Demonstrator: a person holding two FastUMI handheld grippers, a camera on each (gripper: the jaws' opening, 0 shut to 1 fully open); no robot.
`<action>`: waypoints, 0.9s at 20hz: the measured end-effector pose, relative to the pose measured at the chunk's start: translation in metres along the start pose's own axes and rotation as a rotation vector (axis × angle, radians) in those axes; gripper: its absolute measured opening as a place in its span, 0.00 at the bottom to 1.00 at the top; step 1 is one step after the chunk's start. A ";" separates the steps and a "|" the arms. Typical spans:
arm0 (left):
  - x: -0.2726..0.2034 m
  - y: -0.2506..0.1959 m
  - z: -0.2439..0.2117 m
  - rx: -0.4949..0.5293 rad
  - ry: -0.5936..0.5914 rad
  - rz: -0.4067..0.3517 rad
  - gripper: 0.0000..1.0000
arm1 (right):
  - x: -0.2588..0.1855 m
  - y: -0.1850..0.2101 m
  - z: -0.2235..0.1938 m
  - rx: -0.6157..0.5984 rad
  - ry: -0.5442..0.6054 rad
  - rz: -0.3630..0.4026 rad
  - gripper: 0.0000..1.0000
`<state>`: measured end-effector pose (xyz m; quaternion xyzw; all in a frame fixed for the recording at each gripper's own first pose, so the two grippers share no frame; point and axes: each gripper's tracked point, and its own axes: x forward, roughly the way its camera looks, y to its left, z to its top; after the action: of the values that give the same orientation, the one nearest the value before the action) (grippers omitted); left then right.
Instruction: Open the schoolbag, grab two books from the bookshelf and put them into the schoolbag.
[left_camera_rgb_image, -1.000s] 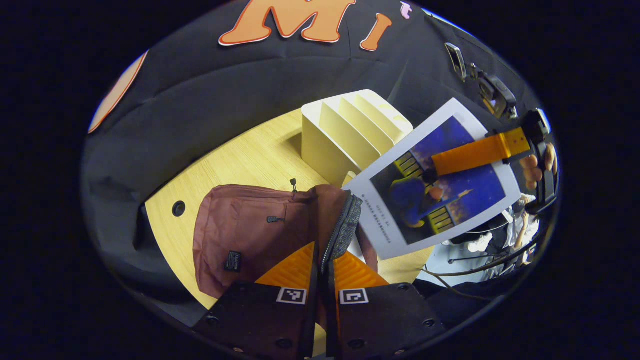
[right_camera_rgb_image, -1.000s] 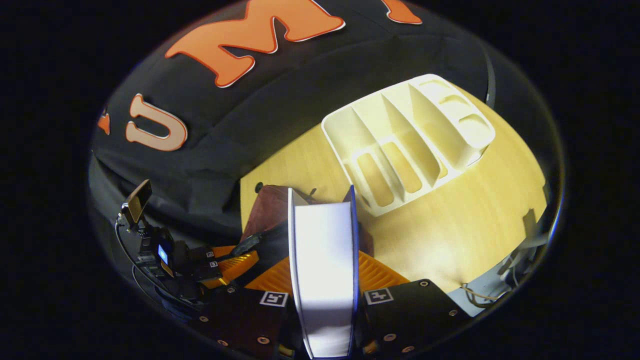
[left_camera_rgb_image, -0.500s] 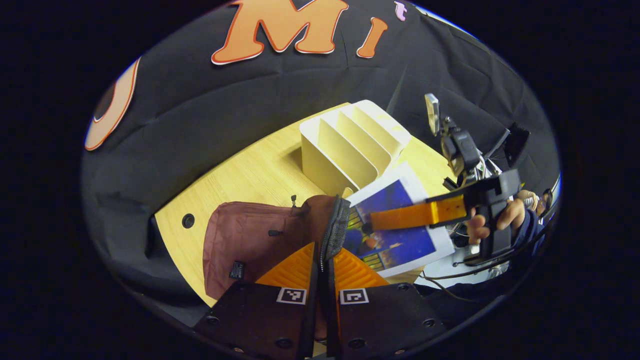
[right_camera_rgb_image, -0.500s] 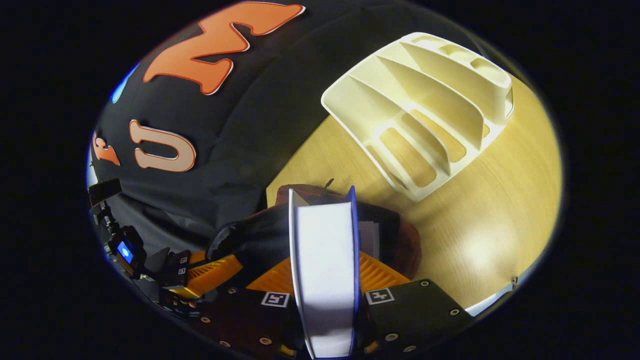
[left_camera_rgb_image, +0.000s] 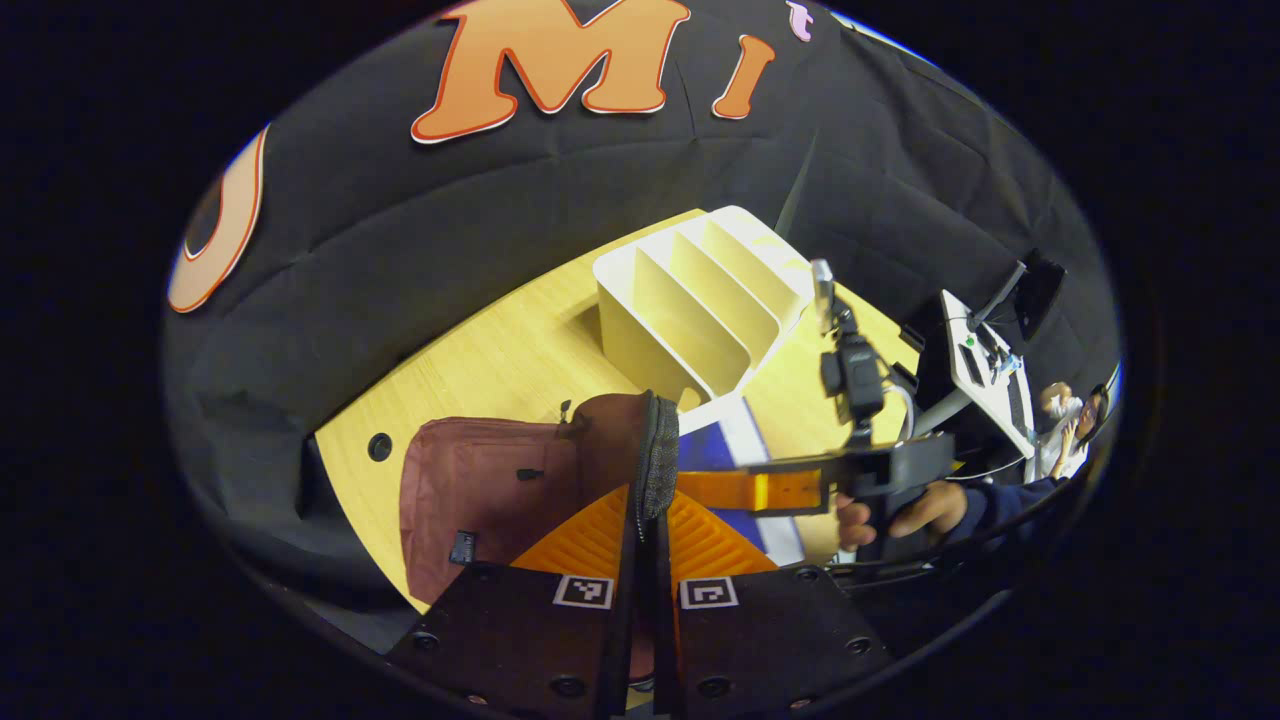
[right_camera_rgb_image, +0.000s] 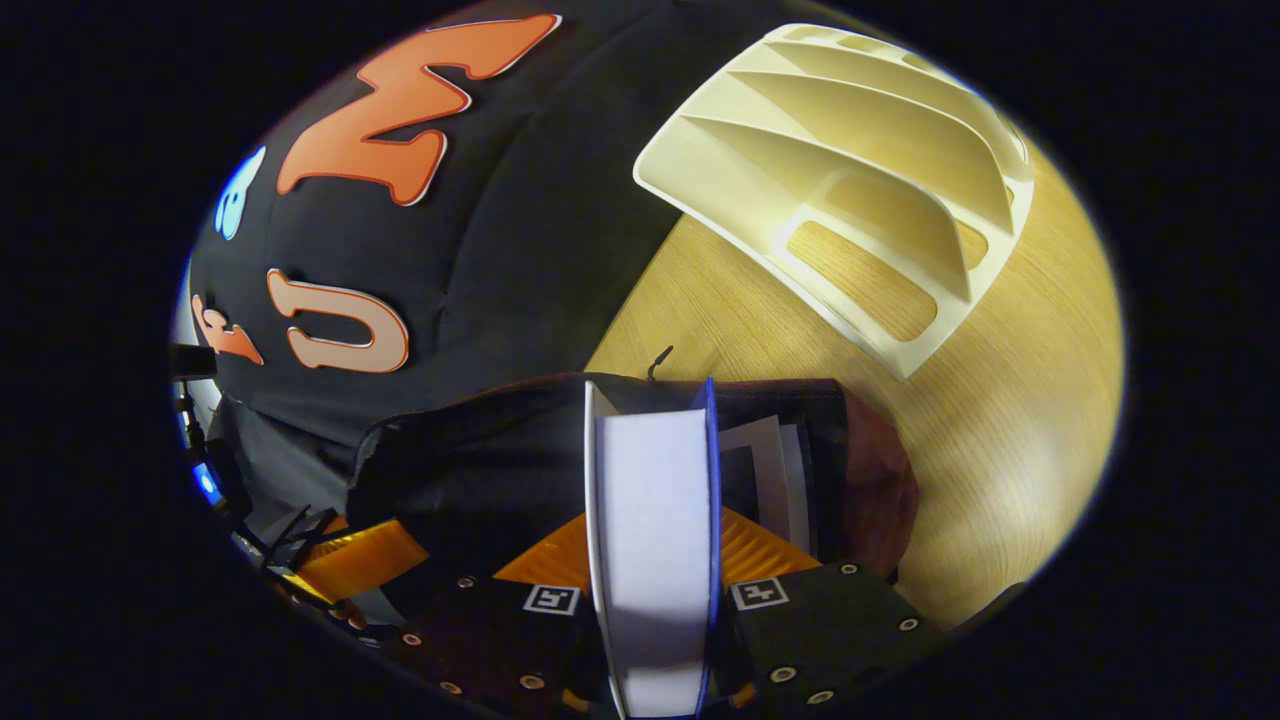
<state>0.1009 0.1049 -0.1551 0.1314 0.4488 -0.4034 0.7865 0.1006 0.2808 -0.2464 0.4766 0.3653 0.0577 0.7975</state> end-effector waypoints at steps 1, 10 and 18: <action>-0.003 -0.001 -0.001 0.022 0.001 0.002 0.11 | 0.007 -0.001 -0.006 0.013 0.011 0.013 0.40; -0.001 -0.019 0.002 0.074 0.002 -0.014 0.11 | 0.058 0.011 -0.028 0.018 -0.009 0.055 0.30; 0.001 -0.020 -0.003 0.034 -0.012 -0.029 0.11 | 0.072 0.011 -0.036 -0.002 -0.005 0.043 0.45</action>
<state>0.0841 0.0935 -0.1542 0.1358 0.4392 -0.4231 0.7808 0.1326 0.3442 -0.2861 0.4834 0.3530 0.0739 0.7976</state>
